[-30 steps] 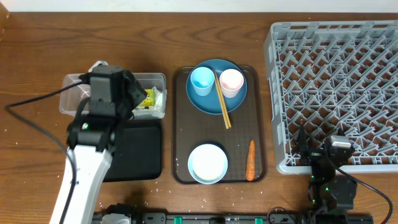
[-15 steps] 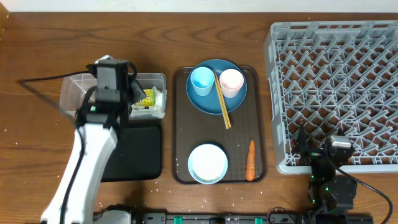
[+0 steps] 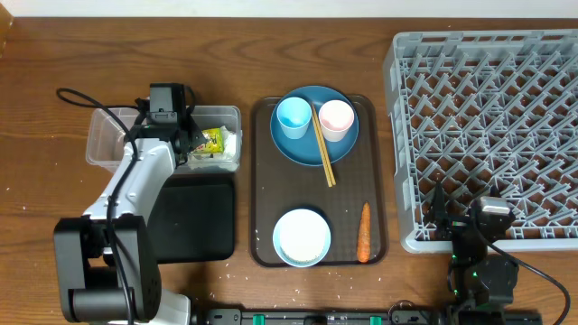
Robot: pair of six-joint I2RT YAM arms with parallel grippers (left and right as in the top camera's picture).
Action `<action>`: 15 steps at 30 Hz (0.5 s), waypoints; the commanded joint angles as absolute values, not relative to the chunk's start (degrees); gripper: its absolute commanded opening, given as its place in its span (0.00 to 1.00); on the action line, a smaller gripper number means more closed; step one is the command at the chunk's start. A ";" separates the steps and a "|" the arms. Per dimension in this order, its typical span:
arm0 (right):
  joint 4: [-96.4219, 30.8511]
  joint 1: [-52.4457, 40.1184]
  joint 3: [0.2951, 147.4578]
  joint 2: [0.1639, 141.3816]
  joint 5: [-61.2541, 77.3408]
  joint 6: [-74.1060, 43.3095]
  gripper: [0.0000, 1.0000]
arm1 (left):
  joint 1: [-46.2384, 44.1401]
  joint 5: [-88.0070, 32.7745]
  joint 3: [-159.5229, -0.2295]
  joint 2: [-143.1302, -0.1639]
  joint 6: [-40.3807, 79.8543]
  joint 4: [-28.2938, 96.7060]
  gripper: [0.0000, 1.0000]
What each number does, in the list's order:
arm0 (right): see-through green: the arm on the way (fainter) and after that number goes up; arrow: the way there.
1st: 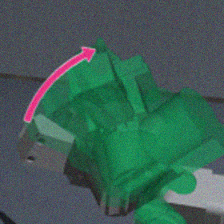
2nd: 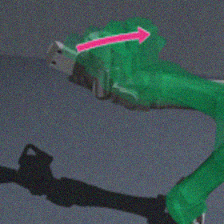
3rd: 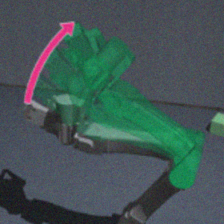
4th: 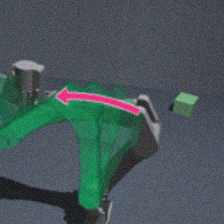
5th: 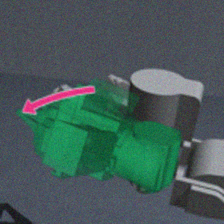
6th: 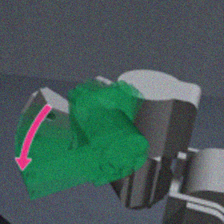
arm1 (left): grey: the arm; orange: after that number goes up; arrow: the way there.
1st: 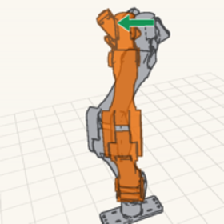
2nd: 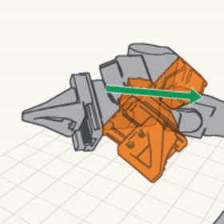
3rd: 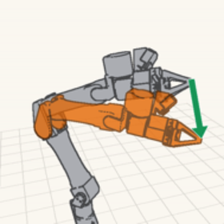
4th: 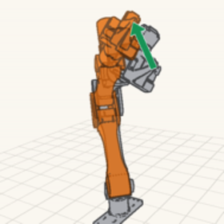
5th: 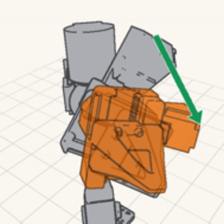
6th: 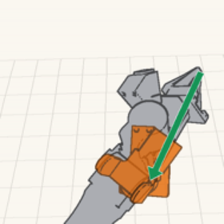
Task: Sort waste into correct bins and load items into the dishwasher rack
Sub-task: 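Carry the foil packet with the left gripper into the clear bin, then move the left gripper to the light blue rice bowl on the brown tray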
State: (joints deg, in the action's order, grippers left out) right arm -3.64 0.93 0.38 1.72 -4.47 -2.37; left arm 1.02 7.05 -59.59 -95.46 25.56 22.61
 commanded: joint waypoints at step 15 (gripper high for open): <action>-3.86 1.21 0.32 1.76 -4.45 -2.52 0.99 | 1.10 7.97 -60.23 -99.44 23.14 21.74 0.06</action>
State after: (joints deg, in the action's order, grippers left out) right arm -3.64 0.93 0.38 1.74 -4.47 -2.37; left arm 0.97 7.27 -59.64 -98.83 23.88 21.85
